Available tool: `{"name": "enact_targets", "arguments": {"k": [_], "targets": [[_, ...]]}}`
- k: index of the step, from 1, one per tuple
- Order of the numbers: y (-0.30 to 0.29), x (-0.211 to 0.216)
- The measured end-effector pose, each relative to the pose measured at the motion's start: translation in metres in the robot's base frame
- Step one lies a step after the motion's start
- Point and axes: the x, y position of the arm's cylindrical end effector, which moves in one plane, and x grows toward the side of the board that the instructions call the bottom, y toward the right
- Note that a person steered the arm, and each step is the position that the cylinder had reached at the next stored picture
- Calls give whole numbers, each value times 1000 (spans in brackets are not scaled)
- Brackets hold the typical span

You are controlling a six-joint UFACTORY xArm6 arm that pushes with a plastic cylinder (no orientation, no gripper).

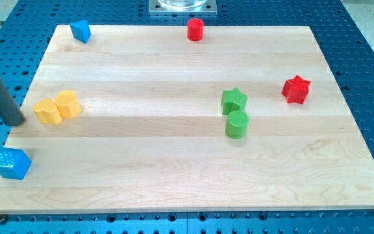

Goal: Slightly move the green circle into the green star

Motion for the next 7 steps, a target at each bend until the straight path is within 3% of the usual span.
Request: {"name": "enact_targets", "arguments": {"k": [1, 2, 3, 5, 7], "targets": [[29, 23], [33, -11], [94, -38], [74, -14], [165, -13]]}}
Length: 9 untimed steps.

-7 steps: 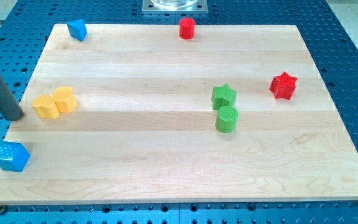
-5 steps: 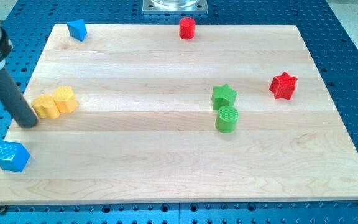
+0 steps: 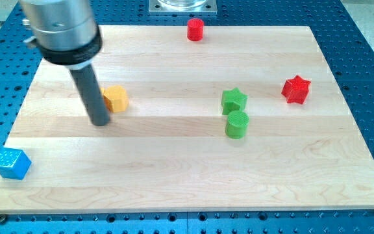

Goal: Slightly move the green circle into the green star

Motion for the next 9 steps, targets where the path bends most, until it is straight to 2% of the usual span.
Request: {"name": "enact_targets", "arguments": {"k": [2, 3, 5, 6, 8, 9], "targets": [[10, 7], [41, 27], [214, 88], [237, 80], [238, 39], [239, 35]]}}
